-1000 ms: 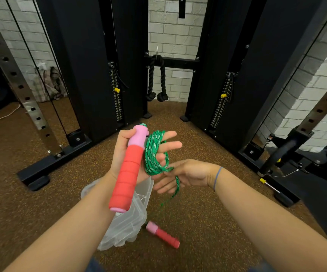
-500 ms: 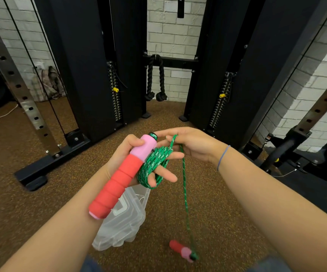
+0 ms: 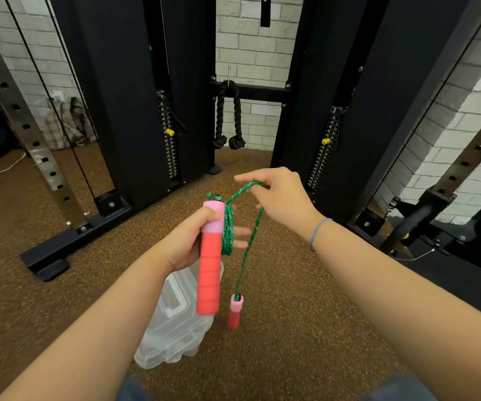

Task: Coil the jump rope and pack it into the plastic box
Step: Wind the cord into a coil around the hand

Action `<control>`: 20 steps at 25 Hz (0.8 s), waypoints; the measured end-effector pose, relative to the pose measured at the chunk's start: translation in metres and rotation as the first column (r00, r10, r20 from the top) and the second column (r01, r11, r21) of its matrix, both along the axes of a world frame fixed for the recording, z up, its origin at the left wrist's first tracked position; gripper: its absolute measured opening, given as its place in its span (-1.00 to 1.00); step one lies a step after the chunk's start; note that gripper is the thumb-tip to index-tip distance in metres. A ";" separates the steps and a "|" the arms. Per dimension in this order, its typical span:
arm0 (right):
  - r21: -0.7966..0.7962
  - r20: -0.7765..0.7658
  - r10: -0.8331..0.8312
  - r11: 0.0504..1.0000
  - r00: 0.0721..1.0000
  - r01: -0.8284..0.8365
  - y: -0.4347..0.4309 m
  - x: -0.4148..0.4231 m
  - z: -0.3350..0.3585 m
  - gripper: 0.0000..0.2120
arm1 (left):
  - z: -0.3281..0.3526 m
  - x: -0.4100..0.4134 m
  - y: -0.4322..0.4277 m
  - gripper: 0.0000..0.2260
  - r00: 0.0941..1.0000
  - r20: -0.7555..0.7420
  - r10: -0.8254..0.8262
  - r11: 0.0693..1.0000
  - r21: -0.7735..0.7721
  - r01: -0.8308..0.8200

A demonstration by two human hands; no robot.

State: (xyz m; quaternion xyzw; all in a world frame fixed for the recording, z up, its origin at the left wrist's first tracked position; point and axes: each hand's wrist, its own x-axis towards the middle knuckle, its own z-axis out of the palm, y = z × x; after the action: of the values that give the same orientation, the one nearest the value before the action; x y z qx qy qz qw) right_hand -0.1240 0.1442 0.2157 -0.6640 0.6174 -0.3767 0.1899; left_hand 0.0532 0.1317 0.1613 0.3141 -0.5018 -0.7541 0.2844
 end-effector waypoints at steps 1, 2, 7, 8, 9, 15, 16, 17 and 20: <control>-0.018 0.046 -0.009 1.000 0.999 0.010 0.001 0.002 -0.001 -0.64 | -0.001 -0.002 -0.001 -0.40 0.998 -0.007 0.057 0.998 -0.023 -0.057; -0.019 0.095 -0.011 1.000 0.995 0.013 0.001 0.003 -0.002 -0.64 | 0.000 -0.004 0.000 -0.47 0.994 -0.017 0.107 0.993 -0.043 -0.108; 0.186 0.202 0.031 0.980 0.979 -0.070 0.004 0.006 -0.002 -0.73 | 0.007 -0.008 0.006 -0.71 0.961 0.043 0.273 0.954 -0.139 -0.264; 0.246 0.198 0.048 0.964 0.979 -0.097 0.004 0.005 -0.002 -0.74 | 0.008 -0.009 0.007 -0.71 0.950 0.036 0.311 0.941 -0.154 -0.303; 0.292 0.203 0.072 0.947 0.977 -0.130 0.005 0.003 -0.001 -0.76 | 0.008 -0.009 0.006 -0.70 0.938 0.007 0.348 0.927 -0.155 -0.342; 0.429 0.336 0.257 0.815 0.906 -0.390 0.007 -0.007 -0.003 -0.78 | 0.008 -0.002 -0.006 -0.40 0.809 -0.414 0.417 0.906 0.127 -0.403; 0.443 0.357 0.294 0.783 0.887 -0.437 0.009 -0.008 -0.005 -0.79 | 0.009 -0.001 -0.007 -0.38 0.785 -0.460 0.415 0.909 0.167 -0.383; 0.451 0.383 0.325 0.751 0.865 -0.482 0.011 -0.008 -0.008 -0.79 | 0.011 0.000 -0.005 -0.37 0.770 -0.486 0.414 0.910 0.202 -0.362; 0.454 0.458 0.384 0.674 0.802 -0.583 0.014 -0.006 -0.019 -0.77 | 0.015 0.005 -0.004 -0.30 0.701 -0.621 0.352 0.936 0.253 -0.246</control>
State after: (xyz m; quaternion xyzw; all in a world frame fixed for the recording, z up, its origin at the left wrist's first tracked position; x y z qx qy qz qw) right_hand -0.1299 0.1583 0.1972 -0.6440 0.4597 -0.2111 0.5739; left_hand 0.0586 0.1280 0.1766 0.1271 -0.2533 -0.7949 0.5365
